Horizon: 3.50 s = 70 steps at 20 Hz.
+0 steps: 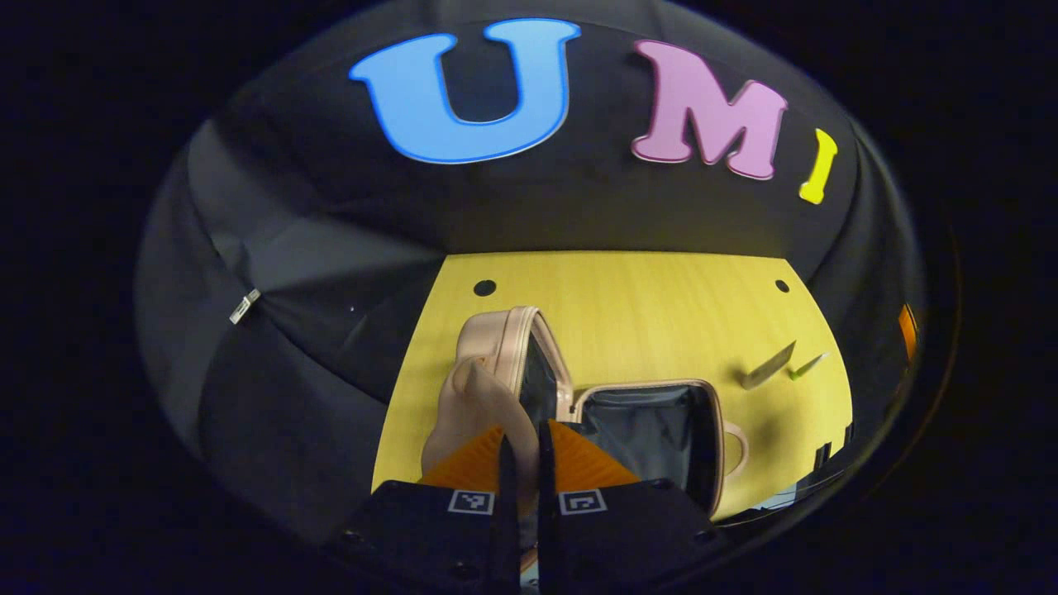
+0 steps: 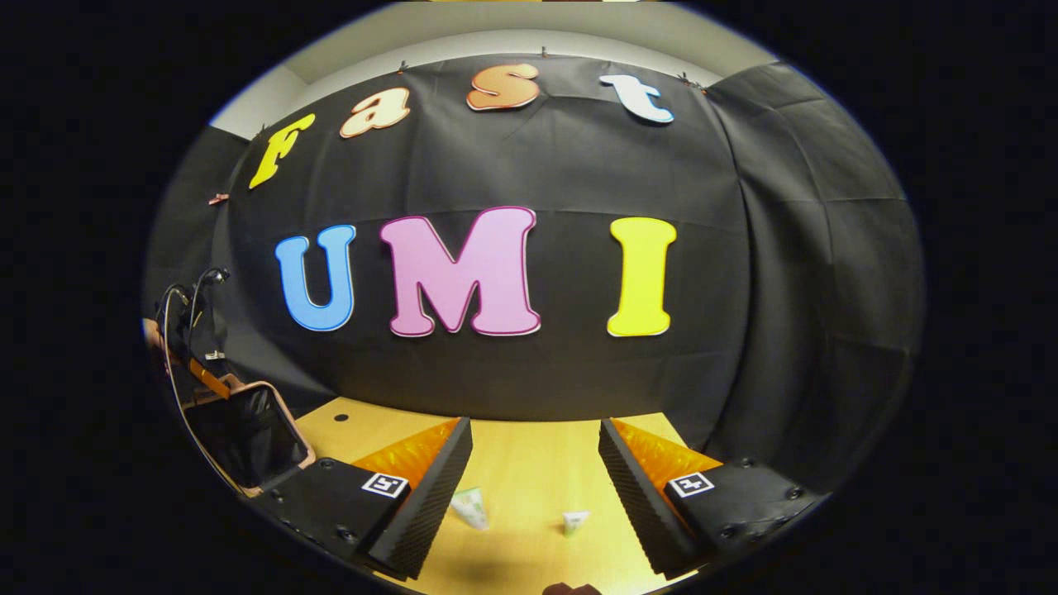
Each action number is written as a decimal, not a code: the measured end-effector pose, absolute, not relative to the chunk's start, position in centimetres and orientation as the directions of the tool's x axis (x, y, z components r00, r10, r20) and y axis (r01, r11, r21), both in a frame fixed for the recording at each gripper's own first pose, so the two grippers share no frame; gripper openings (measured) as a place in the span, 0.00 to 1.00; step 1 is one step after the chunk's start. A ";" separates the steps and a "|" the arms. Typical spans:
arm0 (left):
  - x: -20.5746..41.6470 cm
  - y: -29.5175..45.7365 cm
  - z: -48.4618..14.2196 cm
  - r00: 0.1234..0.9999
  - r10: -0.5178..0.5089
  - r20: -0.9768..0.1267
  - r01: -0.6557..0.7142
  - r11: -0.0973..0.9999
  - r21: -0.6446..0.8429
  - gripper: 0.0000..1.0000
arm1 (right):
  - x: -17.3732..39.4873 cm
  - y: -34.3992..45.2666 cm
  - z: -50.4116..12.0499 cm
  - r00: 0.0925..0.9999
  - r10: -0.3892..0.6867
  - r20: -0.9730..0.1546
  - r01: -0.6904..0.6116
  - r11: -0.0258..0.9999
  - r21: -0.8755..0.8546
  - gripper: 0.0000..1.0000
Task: First open the suitcase, pack the skin care products into it, and then close the suitcase.
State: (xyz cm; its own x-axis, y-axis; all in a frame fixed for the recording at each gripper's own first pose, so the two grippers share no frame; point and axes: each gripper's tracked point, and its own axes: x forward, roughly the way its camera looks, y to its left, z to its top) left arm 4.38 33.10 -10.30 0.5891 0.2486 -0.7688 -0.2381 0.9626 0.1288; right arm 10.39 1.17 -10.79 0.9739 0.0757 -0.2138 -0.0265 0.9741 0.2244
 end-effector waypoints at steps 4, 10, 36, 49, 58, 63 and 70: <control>4.2 41.3 -14.9 0.573 0.196 -0.795 -0.288 0.957 0.029 0.14 | 9.8 4.6 -10.8 0.967 0.084 -0.241 -0.029 0.974 0.224 0.98; 3.7 47.7 -20.8 0.613 0.045 -0.789 -0.362 0.903 -0.230 0.15 | 7.9 5.8 -10.6 0.955 0.041 -0.293 0.012 0.984 0.175 0.98; 3.4 34.1 -10.1 0.907 -0.024 -0.421 -0.055 0.983 -0.174 0.92 | 8.9 9.5 -12.6 0.945 0.020 -0.326 0.002 0.998 0.068 0.96; 10.4 -1.7 -18.4 0.709 -0.444 -0.548 0.415 0.891 -0.184 0.95 | 9.7 3.8 -19.1 0.920 0.001 -0.391 0.043 0.994 0.104 0.96; 18.4 -9.2 -33.1 0.554 -0.387 -0.737 0.421 0.894 -0.153 0.95 | 8.6 -0.8 -23.9 0.867 0.075 -0.492 0.009 0.986 0.167 0.96; 20.5 -9.1 -38.4 0.485 -0.281 -0.828 0.365 0.926 -0.100 0.76 | 9.0 -2.8 -27.8 0.827 0.122 -0.549 -0.028 0.984 0.175 0.96; 19.9 -10.4 -35.7 0.490 -0.272 -0.828 0.311 0.942 -0.125 0.45 | 11.4 -2.3 -36.7 0.739 0.194 -0.645 -0.088 0.977 0.192 0.97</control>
